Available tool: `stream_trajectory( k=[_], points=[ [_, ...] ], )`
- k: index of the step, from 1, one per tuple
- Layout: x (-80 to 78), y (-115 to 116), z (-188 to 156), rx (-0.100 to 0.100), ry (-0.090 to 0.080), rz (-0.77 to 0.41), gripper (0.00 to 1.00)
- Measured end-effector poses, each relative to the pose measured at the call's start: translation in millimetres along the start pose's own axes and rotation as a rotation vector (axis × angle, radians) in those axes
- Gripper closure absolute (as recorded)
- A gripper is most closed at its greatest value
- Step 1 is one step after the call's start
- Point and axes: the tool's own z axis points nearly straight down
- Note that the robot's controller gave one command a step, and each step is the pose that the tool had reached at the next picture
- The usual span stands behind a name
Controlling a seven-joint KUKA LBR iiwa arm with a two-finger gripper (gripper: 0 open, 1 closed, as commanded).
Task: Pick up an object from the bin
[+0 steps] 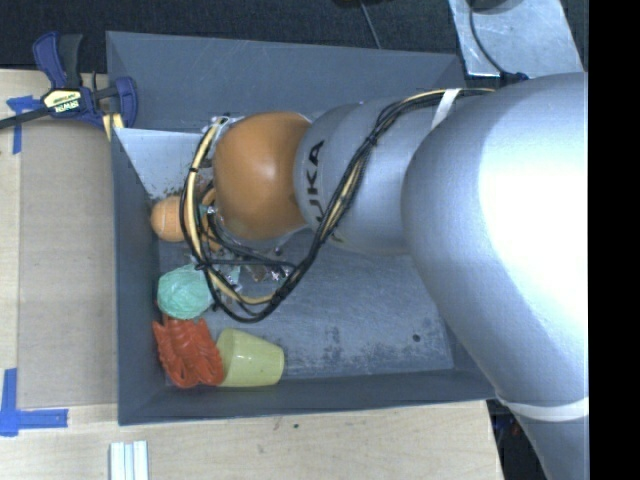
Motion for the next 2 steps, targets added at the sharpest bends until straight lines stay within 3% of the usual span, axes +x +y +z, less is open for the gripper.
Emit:
stream_trajectory(
  k=[1, 2],
  points=[
    [0.8, -2, 0, 0.000, 0.000, -0.009, 1.00],
    [62.6, 19, -1, -0.001, 0.000, 0.053, 1.00]
  ],
)
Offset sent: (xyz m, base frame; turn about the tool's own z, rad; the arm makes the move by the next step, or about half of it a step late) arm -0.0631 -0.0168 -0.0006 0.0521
